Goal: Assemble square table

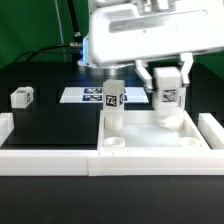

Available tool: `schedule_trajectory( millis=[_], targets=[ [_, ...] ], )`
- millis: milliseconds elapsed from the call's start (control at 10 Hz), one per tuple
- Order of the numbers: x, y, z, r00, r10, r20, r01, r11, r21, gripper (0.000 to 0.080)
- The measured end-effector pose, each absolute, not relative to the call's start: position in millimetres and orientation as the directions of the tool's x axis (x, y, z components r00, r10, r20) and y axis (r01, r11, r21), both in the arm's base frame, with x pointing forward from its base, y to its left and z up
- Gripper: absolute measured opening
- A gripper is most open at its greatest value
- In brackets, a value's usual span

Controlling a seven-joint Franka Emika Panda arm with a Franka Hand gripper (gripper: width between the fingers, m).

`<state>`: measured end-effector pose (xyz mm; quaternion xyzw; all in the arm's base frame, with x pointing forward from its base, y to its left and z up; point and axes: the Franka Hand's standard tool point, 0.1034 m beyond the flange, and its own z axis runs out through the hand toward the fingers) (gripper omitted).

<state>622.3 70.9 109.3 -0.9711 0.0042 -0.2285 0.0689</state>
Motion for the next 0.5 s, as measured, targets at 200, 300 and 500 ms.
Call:
schedule_trajectory(
  millis=[200,300,500],
  targets=[
    [628.6,82.2,109.6,0.892,-0.047,0.45,0.019,-0.99,-0.142,0.0291],
    [627.9,78.6,108.4,0.893,-0.063,0.446,0.004,-0.989,-0.147,0.0291],
    [627.7,79.1,108.0,0.893,-0.062,0.445,0.005,-0.989,-0.147,0.0291]
  ],
)
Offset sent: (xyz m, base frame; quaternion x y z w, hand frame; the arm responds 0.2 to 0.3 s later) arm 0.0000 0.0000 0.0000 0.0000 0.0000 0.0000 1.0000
